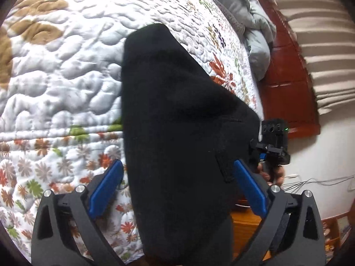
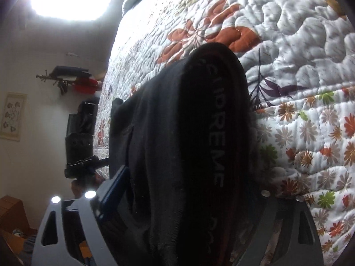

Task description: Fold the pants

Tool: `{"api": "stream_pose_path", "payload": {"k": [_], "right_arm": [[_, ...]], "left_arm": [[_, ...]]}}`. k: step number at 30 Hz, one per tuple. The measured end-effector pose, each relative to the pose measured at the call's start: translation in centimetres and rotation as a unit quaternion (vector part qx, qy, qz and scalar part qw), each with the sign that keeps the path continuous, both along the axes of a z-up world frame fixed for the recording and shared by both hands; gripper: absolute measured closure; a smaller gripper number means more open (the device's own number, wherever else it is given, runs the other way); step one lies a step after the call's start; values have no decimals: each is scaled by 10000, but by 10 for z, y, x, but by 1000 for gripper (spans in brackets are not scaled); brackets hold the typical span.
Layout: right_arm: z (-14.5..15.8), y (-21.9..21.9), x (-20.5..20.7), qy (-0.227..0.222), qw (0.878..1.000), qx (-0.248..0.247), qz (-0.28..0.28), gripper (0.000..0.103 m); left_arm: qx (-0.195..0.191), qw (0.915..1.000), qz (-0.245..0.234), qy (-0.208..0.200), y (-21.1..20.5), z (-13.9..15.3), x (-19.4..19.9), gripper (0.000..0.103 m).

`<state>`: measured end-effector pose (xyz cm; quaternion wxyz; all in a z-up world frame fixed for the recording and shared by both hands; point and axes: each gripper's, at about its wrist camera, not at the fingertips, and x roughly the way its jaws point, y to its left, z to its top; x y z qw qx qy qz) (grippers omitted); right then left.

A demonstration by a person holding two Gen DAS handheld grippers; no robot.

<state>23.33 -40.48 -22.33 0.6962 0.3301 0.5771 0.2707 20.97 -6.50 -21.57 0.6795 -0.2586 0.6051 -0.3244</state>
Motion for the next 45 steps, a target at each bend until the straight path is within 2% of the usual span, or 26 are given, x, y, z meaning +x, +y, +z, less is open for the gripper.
{"api": "stream_pose_path", "payload": {"k": [2, 3, 5, 9, 15, 19, 24, 28, 33, 38, 42, 45], "right_arm": [[2, 3, -3, -27, 10000, 61, -52, 56], [6, 4, -7, -89, 9999, 1, -78, 61], [14, 4, -13, -223, 9996, -106, -96, 66], [39, 13, -20, -444, 9986, -272, -126, 71], [80, 43, -19, -692, 9963, -510, -48, 73], [109, 70, -11, -908, 9942, -574, 86, 73], [142, 121, 36, -1230, 9906, -537, 271, 73], [148, 161, 74, -1418, 9881, -411, 438, 73], [131, 220, 143, -1303, 9886, -343, 668, 73], [95, 275, 196, -968, 9903, -343, 940, 73], [49, 298, 220, -558, 9920, -447, 1044, 73], [27, 286, 223, -358, 9946, -219, 951, 72]], "left_arm": [[255, 9995, -37, -168, -7, 5, -2, 29], [416, 9989, -14, -218, -8, 5, -2, 40], [573, 9981, 25, -230, -6, 4, -2, 50], [460, 9987, 156, -168, 5, 8, -1, 70], [456, 9983, 97, -337, 9, 25, -3, 75], [480, 9972, 92, -565, 26, 52, -1, 75], [639, 9932, 217, -943, 69, 91, 23, 75], [802, 9896, 474, -1099, 121, 113, 67, 75], [1037, 9862, 785, -1028, 189, 113, 134, 75], [1096, 9866, 1097, -515, 258, 74, 186, 75], [1268, 9854, 1135, -41, 285, 27, 201, 74], [996, 9888, 1114, -45, 293, 16, 199, 72]]}}
